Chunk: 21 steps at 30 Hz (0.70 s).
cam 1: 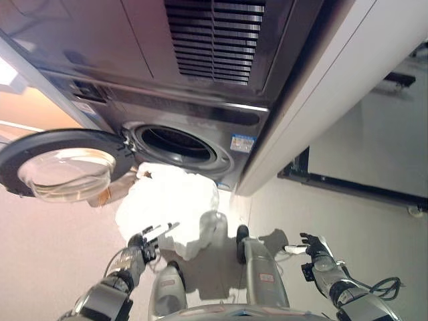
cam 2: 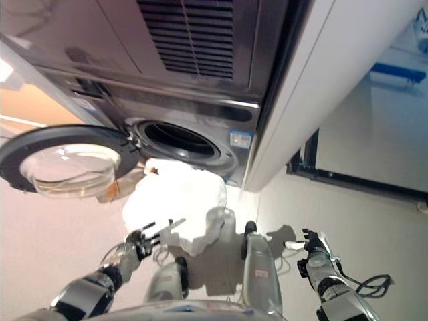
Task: Put the clothes in the basket into the washing machine.
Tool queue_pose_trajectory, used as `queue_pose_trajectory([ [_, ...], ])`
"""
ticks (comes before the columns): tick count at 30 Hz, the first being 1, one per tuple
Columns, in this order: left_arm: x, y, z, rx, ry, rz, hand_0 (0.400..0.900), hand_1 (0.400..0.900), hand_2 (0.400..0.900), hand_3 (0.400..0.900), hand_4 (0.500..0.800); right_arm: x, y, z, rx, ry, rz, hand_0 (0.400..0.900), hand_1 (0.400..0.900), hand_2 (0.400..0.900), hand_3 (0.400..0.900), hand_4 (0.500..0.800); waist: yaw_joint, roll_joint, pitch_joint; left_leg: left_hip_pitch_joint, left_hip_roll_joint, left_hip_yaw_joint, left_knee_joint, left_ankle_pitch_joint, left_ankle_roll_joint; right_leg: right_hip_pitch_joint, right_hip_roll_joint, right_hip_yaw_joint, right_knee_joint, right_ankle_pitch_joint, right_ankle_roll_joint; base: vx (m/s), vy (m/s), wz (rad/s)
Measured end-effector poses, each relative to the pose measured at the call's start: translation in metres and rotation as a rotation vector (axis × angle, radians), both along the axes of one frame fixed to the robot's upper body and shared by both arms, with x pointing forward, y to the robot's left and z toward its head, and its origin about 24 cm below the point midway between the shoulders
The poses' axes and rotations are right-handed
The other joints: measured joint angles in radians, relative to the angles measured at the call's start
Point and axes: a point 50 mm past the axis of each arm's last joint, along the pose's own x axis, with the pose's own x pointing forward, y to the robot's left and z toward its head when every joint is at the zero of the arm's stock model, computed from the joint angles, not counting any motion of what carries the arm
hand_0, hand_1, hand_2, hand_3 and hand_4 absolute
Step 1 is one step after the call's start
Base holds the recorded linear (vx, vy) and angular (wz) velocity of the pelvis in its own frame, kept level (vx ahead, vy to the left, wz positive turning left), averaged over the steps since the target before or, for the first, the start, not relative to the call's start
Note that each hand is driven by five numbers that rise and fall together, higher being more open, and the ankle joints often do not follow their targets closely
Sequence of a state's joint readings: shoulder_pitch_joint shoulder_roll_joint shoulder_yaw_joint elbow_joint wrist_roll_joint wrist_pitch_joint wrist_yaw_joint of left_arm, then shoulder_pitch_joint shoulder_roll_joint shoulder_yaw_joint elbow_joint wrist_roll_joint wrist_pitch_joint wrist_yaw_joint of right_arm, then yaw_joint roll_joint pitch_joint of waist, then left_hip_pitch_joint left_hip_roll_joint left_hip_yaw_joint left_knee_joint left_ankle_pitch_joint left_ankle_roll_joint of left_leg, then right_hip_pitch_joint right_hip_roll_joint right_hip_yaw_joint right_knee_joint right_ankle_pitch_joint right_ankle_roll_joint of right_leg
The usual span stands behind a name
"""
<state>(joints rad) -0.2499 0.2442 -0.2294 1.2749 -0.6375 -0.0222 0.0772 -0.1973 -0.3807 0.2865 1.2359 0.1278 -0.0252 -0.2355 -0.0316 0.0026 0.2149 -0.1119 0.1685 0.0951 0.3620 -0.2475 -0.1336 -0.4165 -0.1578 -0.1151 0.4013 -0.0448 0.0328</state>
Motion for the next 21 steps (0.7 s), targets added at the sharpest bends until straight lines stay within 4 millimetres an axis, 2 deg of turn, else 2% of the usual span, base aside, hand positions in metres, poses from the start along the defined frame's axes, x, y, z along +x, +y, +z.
queue_pose_trajectory([
  [3,-0.046,0.002,-0.019,-0.013,0.149,0.005,0.9,0.9,0.9,0.9,0.8,-0.026,-0.005,-0.009,-0.009,0.072,-0.017,0.9,0.9,0.9,0.9,0.8,0.022,0.02,-0.096,0.085,-0.015,0.012,-0.138,0.046,0.042,0.085,-0.004,-0.027,-0.104,0.027,0.016,0.17,0.02,0.17],
  [4,-0.061,0.003,-0.023,-0.011,0.201,0.005,0.9,0.9,0.9,0.9,0.8,-0.035,-0.006,-0.012,-0.004,0.09,-0.039,0.9,0.9,0.9,0.9,0.8,0.032,0.025,-0.121,0.112,-0.015,0.012,-0.186,0.064,0.044,0.115,-0.003,-0.035,-0.145,0.045,0.019,0.11,0.011,0.18],
  [5,-0.068,0.003,-0.025,-0.007,0.224,0.004,0.9,0.9,0.9,0.9,0.8,-0.042,-0.006,-0.014,0.0,0.106,-0.056,0.9,0.9,0.9,0.9,0.8,0.034,0.03,-0.137,0.132,-0.018,0.011,-0.218,0.078,0.044,0.138,-0.001,-0.038,-0.179,0.059,0.026,0.1,0.015,0.19],
  [7,-0.088,0.005,-0.03,0.006,0.297,-0.013,0.9,0.9,0.9,0.9,0.8,-0.051,-0.006,-0.018,0.015,0.133,-0.084,0.9,0.9,0.9,0.9,0.8,0.035,0.038,-0.153,0.161,-0.025,0.01,-0.26,0.098,0.021,0.185,-0.003,-0.047,-0.247,0.095,0.045,0.09,0.017,0.2],
  [10,-0.107,0.005,-0.033,0.007,0.363,-0.05,0.9,0.9,0.9,0.9,0.8,-0.06,-0.003,-0.022,0.039,0.158,-0.107,0.9,0.9,0.9,0.9,0.8,0.037,0.036,-0.164,0.188,-0.045,0.002,-0.298,0.108,0.022,0.256,-0.008,-0.058,-0.364,0.151,0.07,0.09,0.025,0.19],
  [14,-0.114,0.003,-0.035,-0.01,0.352,-0.057,0.9,0.9,0.9,0.9,0.8,-0.074,0.013,-0.032,0.082,0.217,-0.118,0.9,0.9,0.9,0.9,0.8,0.047,0.021,-0.181,0.216,-0.071,-0.007,-0.336,0.117,0.035,0.332,-0.024,-0.074,-0.482,0.208,0.09,0.07,0.014,0.14],
  [17,-0.104,0.001,-0.033,-0.019,0.289,-0.063,0.9,0.9,0.9,0.9,0.8,-0.078,0.02,-0.035,0.11,0.233,-0.116,0.9,0.9,0.9,0.9,0.8,0.058,0.019,-0.193,0.223,-0.075,-0.014,-0.351,0.123,0.036,0.345,-0.027,-0.082,-0.491,0.212,0.093,0.06,-0.001,0.13],
  [21,-0.092,-0.005,-0.031,-0.067,0.222,-0.065,0.9,0.9,0.9,0.9,0.8,-0.072,0.021,-0.034,0.111,0.22,-0.111,0.9,0.9,0.9,0.9,0.8,0.058,0.02,-0.204,0.233,-0.083,-0.022,-0.371,0.137,0.038,0.354,-0.035,-0.086,-0.491,0.211,0.096,0.07,-0.005,0.06],
])
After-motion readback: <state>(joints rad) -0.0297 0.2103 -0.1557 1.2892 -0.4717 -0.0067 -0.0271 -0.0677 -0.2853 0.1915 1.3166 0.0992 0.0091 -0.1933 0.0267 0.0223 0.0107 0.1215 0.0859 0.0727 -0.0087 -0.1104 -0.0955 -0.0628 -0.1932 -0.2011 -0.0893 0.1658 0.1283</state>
